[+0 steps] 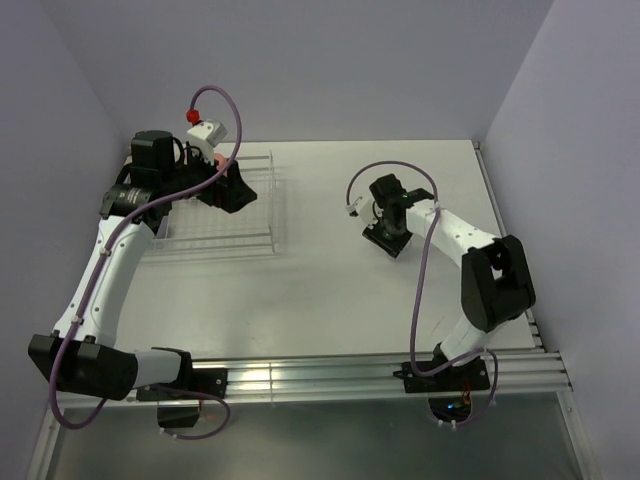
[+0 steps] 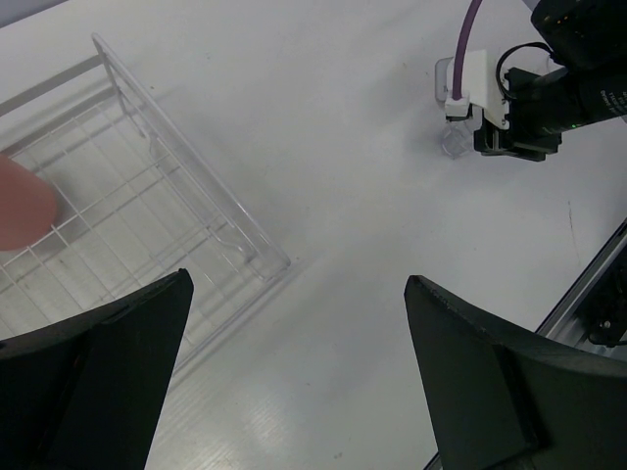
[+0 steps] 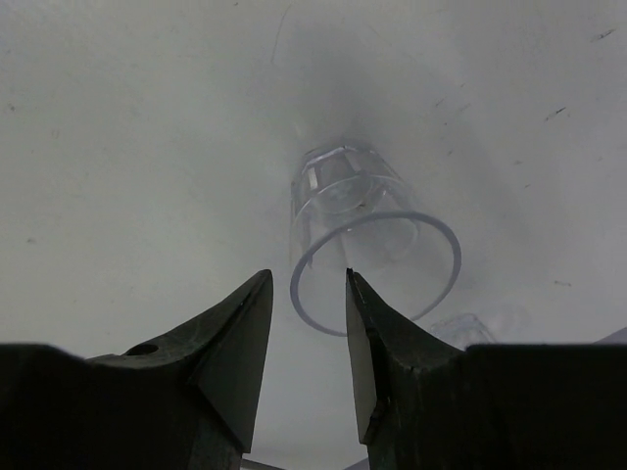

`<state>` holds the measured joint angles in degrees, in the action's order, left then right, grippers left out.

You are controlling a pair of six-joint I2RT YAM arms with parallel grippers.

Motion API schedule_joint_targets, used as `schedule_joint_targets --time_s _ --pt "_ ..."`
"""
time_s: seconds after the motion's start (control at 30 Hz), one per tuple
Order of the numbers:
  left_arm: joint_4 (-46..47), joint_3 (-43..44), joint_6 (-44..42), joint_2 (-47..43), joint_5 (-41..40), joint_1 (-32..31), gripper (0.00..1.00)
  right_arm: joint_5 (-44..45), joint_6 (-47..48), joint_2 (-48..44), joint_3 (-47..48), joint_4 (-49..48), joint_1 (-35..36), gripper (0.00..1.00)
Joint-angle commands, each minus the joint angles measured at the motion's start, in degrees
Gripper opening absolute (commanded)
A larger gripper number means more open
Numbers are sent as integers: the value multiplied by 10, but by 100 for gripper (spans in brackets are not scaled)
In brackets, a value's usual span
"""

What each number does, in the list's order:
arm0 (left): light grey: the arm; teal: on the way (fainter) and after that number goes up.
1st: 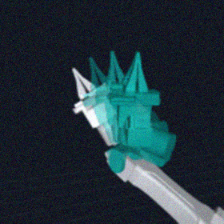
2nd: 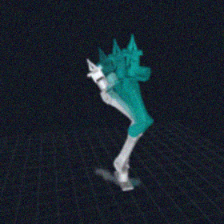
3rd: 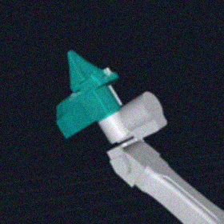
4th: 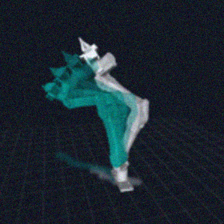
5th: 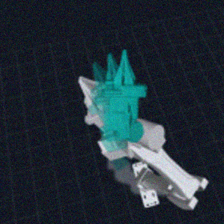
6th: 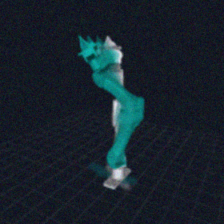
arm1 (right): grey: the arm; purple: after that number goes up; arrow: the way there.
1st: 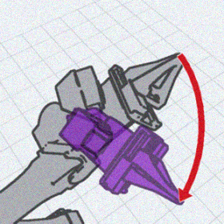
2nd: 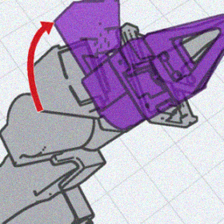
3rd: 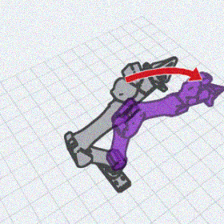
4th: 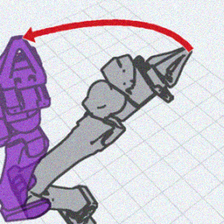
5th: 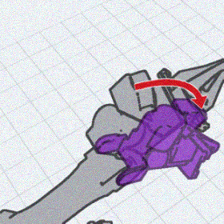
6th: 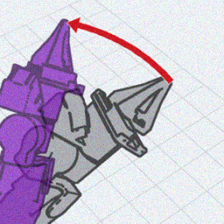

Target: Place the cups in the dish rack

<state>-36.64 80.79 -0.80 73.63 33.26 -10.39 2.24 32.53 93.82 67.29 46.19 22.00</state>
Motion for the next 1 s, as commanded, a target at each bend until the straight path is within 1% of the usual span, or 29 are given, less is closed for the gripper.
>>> schedule_joint_targets --time_s 0.0,0.07,0.17,0.3,0.33,0.37,0.4,0.43,0.47,0.5,0.53,0.57,0.6,0.63,0.67,0.7,0.73,0.77,0.8,0.83,0.87,0.9,0.93,0.97 --pt "18 19 3 -5 13 -3 99 22 9 16 1 -35 4 44" --pt "16 18 3 -3 13 -4 99 26 12 26 -1 -42 4 44" --pt "12 11 0 -5 13 -5 99 16 10 30 -1 -43 5 36" --pt "30 -15 3 -15 17 -4 99 2 7 25 -4 -36 4 21" --pt "34 -29 3 -19 22 -4 98 -3 7 18 -4 -31 4 6" --pt "44 -36 24 -22 40 -5 97 -19 -2 12 2 -29 2 0" --pt "53 -45 32 -26 50 -5 96 -45 -8 5 11 -22 -1 0" --pt "62 -65 36 -38 61 -5 97 -77 -16 -10 28 10 -6 0" --pt "88 -77 38 -46 94 -5 97 -117 -33 -20 76 26 -22 0" --pt "109 -91 49 -69 114 -4 99 -221 -41 -29 102 41 -34 0" --pt "133 -122 60 -82 134 -4 99 -278 -50 -46 133 61 -48 0" --pt "203 -140 75 -95 155 -4 99 -337 -75 -50 197 67 -63 0" --pt "249 -158 130 -123 194 -4 99 -464 -93 -51 228 71 -94 0" --pt "302 -198 172 -133 209 -4 99 -526 -113 -50 253 59 -108 0" --pt "360 -222 216 -143 220 -4 99 -578 -190 -50 280 36 -120 0" --pt "473 -241 308 -153 230 -4 99 -650 -247 -53 278 -50 -131 0" --pt "517 -271 352 -154 227 -4 99 -676 -305 -65 269 -114 -133 0" --pt "554 -281 393 -154 224 -4 99 -695 -476 -79 212 -197 -133 0" --pt "612 -295 469 -147 212 -4 99 -709 -594 -97 165 -453 -133 0" --pt "639 -301 508 -141 205 -4 99 -703 -711 -135 106 -619 -133 0" --pt "667 -306 586 -135 201 -4 99 -685 -923 -145 8 -756 -133 0" --pt "724 -316 625 -120 188 -4 99 -666 -992 -145 -15 -906 -133 0" --pt "752 -320 670 -111 181 -4 99 -647 -1036 -138 -29 -944 -125 0" --pt "783 -325 759 -102 174 -5 99 -643 -1125 -128 -35 -984 -121 0"
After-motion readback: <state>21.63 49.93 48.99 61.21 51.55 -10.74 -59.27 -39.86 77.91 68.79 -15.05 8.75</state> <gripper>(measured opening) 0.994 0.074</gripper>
